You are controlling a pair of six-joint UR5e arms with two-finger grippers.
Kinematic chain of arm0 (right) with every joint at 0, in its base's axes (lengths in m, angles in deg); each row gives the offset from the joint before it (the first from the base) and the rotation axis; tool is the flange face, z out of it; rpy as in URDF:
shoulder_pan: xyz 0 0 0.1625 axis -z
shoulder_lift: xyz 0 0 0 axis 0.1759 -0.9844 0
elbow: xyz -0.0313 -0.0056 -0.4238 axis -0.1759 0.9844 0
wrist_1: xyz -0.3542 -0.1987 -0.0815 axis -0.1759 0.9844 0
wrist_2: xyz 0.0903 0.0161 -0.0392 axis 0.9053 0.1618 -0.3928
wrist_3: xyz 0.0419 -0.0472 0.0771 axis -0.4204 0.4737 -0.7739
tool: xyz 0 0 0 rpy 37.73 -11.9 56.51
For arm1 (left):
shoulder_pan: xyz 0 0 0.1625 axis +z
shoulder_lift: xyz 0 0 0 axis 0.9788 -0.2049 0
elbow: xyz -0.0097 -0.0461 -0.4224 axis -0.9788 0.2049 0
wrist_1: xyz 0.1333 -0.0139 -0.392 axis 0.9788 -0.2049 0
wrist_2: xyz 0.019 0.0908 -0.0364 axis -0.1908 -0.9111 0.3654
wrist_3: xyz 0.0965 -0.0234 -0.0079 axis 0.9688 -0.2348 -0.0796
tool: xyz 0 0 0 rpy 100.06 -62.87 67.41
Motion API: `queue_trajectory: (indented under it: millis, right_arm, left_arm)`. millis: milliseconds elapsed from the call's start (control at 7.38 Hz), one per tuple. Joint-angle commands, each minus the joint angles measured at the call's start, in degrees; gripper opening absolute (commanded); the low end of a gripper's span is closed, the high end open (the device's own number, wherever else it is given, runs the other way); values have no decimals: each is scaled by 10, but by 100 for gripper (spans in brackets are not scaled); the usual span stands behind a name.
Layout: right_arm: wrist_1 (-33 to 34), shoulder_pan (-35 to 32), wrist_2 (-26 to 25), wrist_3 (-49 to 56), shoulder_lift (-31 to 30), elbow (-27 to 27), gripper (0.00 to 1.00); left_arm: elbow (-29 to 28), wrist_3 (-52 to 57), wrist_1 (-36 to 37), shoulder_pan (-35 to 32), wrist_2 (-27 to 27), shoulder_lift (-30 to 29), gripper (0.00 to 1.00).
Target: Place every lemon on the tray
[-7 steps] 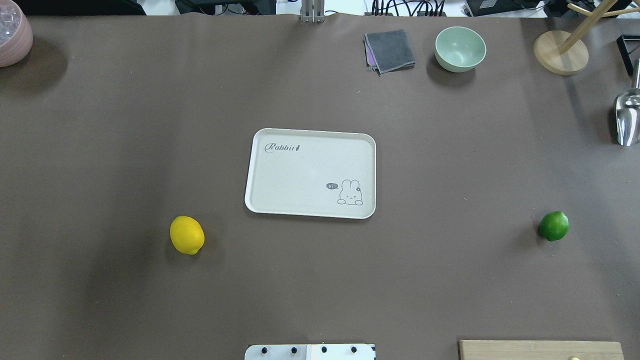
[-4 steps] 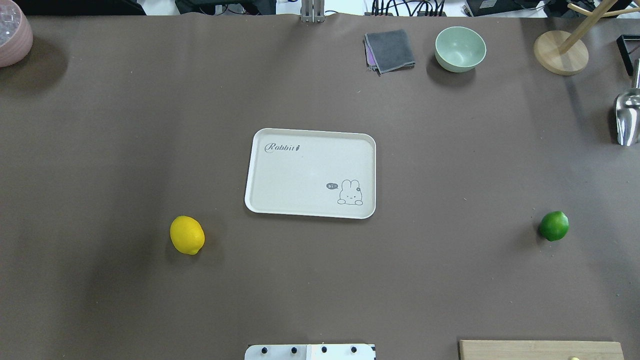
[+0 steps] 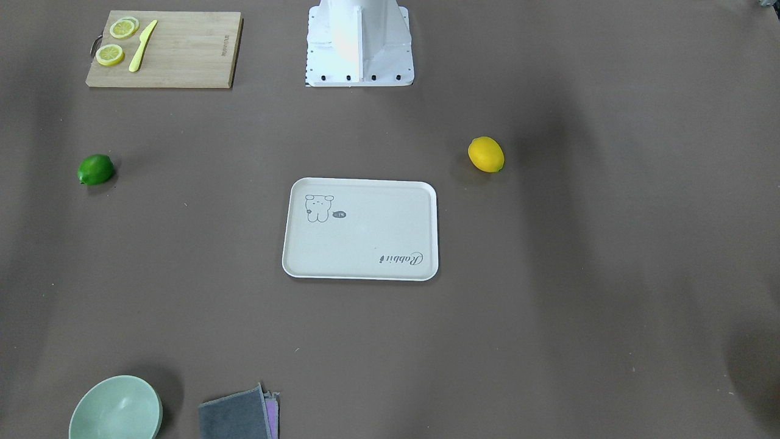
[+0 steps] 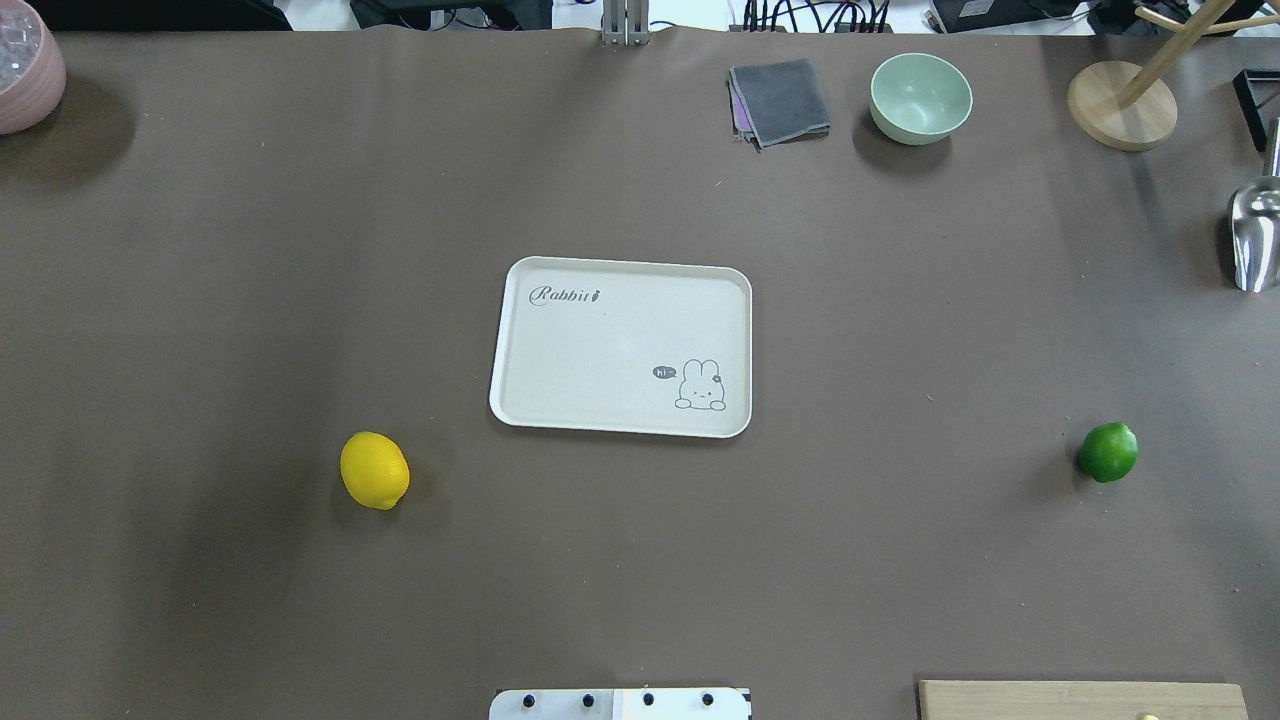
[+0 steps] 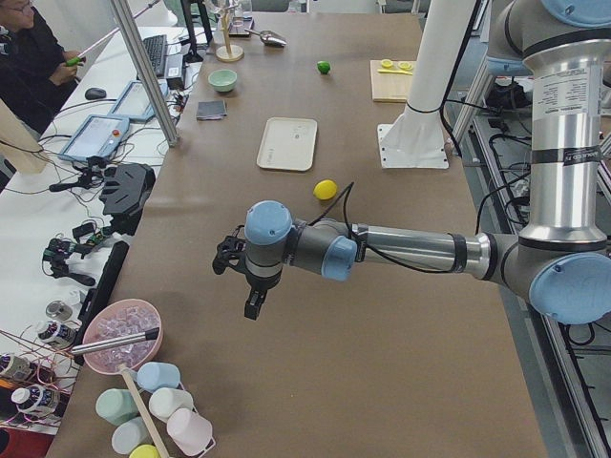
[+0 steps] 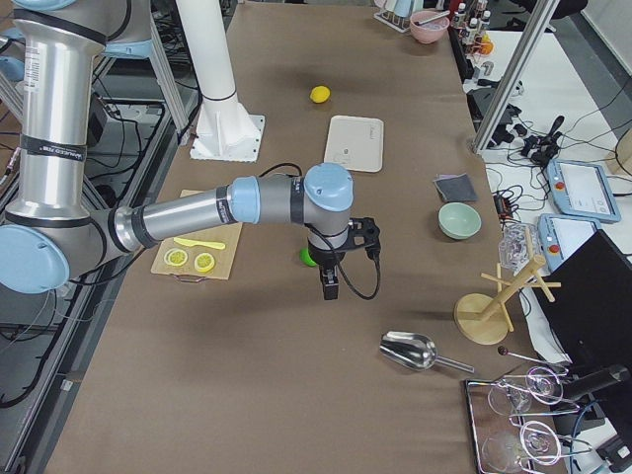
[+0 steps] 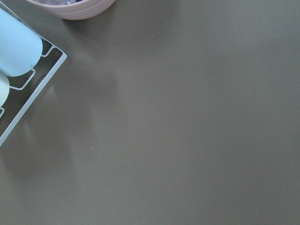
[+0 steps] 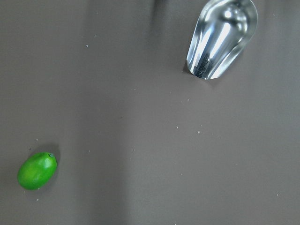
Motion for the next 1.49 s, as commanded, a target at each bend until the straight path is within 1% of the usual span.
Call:
queue_trajectory:
  millis: [0,136,542,678,814,1085,1220,1356]
  right_arm:
    - [-1,17,-23,8,8,1,100]
    - [-1,17,-23,8,4,2,100]
    - [-1,17,-20,6,-10,31,100]
    - [-1,17,-17,-1,-17,32,100]
    - [-1,17,-9,-3,-16,47,100]
    - [-1,17,42,-5,-14,58,100]
    - [-11,17,62,-3,-8,70,100]
    - [-58,17,64,-4,-13,80,100]
  left_arm:
    - [1,0,0,-1,0,-1,98]
    - [0,0,0,-1,0,-2,98]
    - [-2,0,2,-1,-5,5,98]
    - [-2,4,0,-1,-6,5,98]
    - [-2,7,-10,-1,-6,5,98]
    - [-4,-3,-37,-1,0,16,98]
    - [-4,-49,-40,-1,-3,6,98]
    - [-2,-86,-50,1,-6,4,98]
